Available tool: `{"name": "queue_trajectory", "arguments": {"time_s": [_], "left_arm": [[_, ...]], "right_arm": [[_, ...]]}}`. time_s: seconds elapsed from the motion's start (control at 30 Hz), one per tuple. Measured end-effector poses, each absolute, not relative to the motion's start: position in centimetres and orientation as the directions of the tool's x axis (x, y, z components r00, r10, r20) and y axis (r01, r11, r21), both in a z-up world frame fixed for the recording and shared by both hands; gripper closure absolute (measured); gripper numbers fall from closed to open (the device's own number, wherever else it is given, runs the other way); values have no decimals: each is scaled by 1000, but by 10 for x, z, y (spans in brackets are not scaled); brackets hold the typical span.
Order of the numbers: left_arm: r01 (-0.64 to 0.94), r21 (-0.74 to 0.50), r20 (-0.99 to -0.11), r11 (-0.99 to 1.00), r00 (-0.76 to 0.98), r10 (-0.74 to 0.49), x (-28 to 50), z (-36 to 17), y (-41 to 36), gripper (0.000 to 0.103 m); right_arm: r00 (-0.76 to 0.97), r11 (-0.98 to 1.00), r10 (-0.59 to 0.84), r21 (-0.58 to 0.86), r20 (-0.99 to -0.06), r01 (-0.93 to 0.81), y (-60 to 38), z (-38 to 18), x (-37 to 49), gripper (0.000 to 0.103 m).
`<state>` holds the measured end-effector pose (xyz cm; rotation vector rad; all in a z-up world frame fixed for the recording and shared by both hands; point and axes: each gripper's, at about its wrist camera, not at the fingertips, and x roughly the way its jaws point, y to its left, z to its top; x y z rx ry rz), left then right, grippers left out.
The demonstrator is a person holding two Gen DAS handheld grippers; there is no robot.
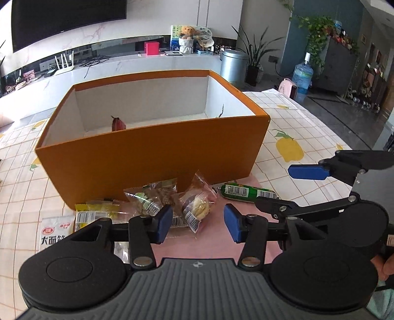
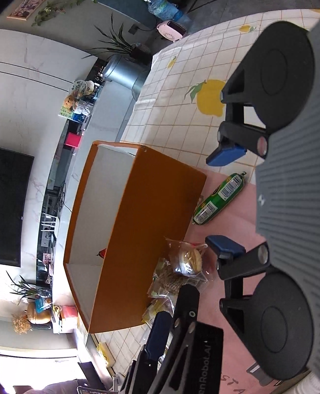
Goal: Organize snacks
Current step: 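Withdraw both tools and move toward the small wrapped pastries, then grasp the clear wrapped pastry with the left tool while the right tool grasps the green sausage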
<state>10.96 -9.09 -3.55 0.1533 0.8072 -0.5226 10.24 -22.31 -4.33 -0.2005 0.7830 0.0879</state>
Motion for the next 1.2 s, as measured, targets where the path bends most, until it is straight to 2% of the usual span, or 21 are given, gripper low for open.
{"name": "queue_trajectory", "arguments": {"time_s": [0.2,0.5,0.67,0.7,0.83,0.93,1.2], "left_arm": [[574,7,-755,819,540,-372,125,-44,-111,45],[638,63,-794,767,498,-349,140,-56,-123,45],[670,73,-802,739,480,-355,142,-58,-126,43],[677,75,-804,732,476,-357,143,-58,-127,42],[719,85,-811,690,452,-371,144,-59,-126,40],[764,106,-821,637,429,-378,145,-63,-126,36],[813,143,-839,565,402,-367,146,-76,-136,35]], "right_arm": [[680,950,-8,-219,-734,-225,-228,-60,125,48],[631,967,73,-102,-772,-236,-245,-79,147,50],[602,968,118,-44,-790,-248,-245,-83,151,60],[598,967,126,-37,-792,-254,-245,-83,150,67],[595,966,145,-16,-791,-257,-245,-80,146,72],[592,969,169,23,-788,-247,-250,-78,146,72],[596,963,208,53,-776,-266,-246,-80,154,70]]}}
